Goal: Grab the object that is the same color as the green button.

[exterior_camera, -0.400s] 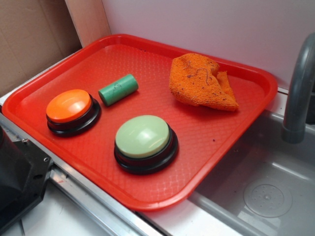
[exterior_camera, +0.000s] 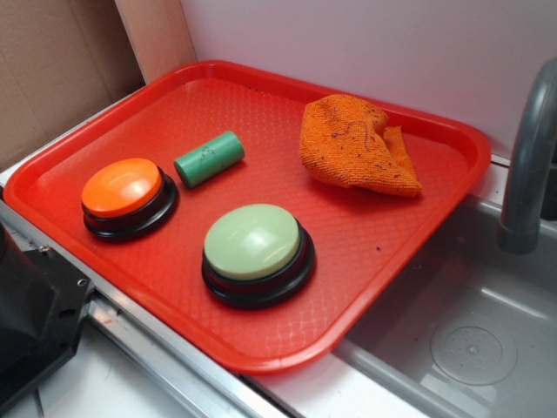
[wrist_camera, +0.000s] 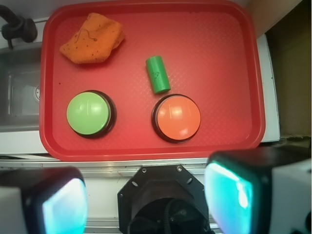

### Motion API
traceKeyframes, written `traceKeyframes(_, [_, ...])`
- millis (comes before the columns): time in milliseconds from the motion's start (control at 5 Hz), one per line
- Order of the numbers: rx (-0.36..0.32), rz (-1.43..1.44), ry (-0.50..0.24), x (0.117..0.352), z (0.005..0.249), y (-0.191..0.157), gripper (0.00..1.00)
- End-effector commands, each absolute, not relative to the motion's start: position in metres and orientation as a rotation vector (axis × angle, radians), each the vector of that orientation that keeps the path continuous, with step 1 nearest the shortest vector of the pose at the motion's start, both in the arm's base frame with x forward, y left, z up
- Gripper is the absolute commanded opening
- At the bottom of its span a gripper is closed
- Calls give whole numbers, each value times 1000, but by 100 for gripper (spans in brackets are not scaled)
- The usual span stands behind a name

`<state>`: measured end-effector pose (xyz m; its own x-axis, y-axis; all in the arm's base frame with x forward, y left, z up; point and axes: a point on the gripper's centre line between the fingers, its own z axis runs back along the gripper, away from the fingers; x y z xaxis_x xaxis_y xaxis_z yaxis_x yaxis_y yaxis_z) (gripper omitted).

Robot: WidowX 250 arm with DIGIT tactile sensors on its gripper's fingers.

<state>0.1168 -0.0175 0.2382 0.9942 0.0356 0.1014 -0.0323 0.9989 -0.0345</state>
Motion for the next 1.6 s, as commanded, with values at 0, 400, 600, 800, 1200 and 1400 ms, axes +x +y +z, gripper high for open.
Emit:
traceKeyframes(0, [-38, -74, -134, 143, 216, -19, 100])
traceKeyframes(400, [34, -50, -165, 179, 167, -28, 100])
traceKeyframes(600, [37, -49, -147, 194, 143, -17, 100])
traceKeyframes(800, [61, -24, -109, 206, 119, -9, 100])
traceKeyframes(1200, [135, -23, -9, 232, 63, 1, 100])
traceKeyframes(1400, [130, -2, 17, 238, 44, 11, 100])
